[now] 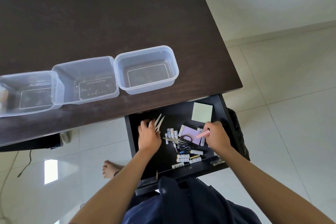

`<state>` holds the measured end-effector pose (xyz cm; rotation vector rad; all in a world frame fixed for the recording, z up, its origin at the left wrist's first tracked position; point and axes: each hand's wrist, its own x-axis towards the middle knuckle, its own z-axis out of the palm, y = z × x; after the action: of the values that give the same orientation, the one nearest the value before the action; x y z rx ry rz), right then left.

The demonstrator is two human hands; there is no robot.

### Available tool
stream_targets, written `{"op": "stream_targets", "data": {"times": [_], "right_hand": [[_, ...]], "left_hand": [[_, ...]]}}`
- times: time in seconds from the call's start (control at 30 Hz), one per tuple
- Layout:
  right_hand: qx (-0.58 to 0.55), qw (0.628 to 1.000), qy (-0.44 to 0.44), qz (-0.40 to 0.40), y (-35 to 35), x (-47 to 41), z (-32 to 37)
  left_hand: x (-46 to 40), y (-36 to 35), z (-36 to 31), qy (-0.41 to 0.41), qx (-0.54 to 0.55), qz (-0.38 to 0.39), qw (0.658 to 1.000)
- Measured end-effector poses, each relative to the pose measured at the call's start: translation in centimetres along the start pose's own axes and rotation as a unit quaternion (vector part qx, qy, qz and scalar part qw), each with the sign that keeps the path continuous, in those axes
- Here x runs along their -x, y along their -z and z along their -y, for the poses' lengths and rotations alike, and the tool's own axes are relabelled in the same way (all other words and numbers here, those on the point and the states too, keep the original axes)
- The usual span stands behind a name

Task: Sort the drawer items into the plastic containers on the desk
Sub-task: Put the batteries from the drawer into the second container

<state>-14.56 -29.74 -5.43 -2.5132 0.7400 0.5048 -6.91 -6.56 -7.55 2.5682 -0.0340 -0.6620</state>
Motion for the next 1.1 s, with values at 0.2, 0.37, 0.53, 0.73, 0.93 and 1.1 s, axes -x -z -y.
{"op": "stream_targets", "data": {"times": [0.2, 0.37, 0.53, 0.73, 0.93, 1.1], "right_hand": [[-0.022, 0.999, -0.032, -0.021, 0.4, 0.3, -0.1], [-0.112, 0.992, -0.006, -0.054, 2.4, 0.7, 0.6], [-0.238, 0.967, 0.048, -0.071, 4.0, -0.2, 2.8], [-0.316, 0.948, -0.002, -0.049, 1.4, -3.7, 3.6], [-0.205, 0.976, 0.029, -0.062, 0.9, -2.9, 1.7], [-0.159, 0.983, -0.001, -0.092, 0.9, -0.4, -0.4]], "left_hand": [[1.7, -1.0, 0.8, -0.022, 0.041, -0.004, 0.999], [1.7, -1.3, 2.3, -0.019, 0.047, 0.030, 0.998], [1.8, -1.2, 2.3, -0.024, 0.042, 0.045, 0.998], [2.4, -0.9, 2.1, -0.036, 0.014, 0.049, 0.998], [3.1, -0.8, 1.3, -0.085, -0.036, 0.020, 0.996], [3.0, -1.7, -0.1, -0.127, -0.033, 0.031, 0.991]]}}
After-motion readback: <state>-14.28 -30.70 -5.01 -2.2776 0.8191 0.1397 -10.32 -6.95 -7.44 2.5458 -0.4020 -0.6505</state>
